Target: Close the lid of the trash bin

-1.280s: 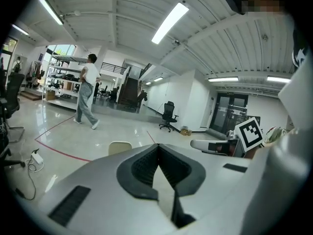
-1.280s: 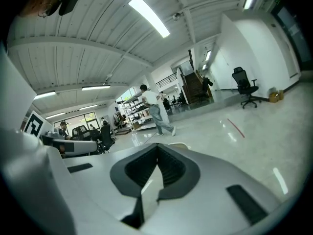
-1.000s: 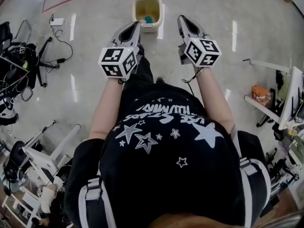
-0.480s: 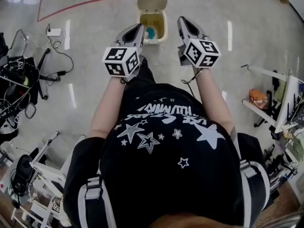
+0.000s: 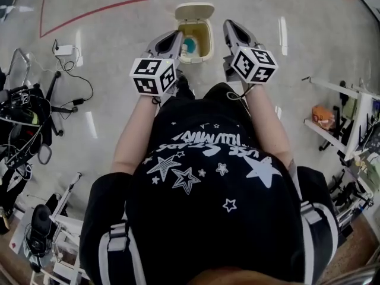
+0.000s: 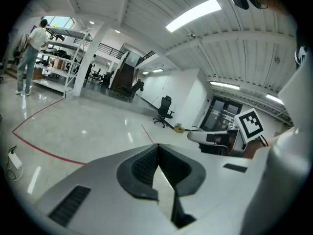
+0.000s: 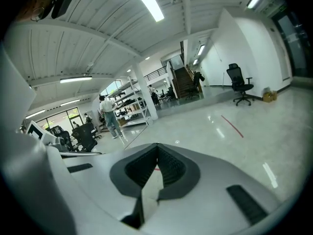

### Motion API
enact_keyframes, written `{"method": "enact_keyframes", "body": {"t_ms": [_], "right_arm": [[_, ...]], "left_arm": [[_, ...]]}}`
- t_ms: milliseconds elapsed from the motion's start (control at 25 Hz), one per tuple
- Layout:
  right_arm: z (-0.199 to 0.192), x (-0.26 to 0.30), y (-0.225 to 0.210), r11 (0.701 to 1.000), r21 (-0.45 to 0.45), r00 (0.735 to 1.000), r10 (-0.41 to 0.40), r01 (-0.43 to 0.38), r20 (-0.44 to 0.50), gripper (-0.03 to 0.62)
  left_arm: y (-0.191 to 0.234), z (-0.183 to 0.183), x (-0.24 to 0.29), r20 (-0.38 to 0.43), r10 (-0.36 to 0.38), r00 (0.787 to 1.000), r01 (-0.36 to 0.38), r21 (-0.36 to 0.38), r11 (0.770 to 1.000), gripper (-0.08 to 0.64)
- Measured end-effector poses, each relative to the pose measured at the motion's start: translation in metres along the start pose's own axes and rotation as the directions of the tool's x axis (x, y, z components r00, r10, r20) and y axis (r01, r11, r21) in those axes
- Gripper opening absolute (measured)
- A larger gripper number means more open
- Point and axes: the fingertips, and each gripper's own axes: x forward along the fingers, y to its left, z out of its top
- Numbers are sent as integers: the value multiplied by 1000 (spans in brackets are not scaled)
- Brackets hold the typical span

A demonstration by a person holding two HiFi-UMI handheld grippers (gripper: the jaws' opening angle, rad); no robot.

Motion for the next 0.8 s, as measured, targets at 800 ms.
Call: {"method": "enact_keyframes", "body": {"t_ms": [800], "right_arm": [[-6,108,-86,997,12,986,78,-77,-147,5]], "left_arm": [[41,-2,112,-91,126,988,-129,-27,991,11]]}}
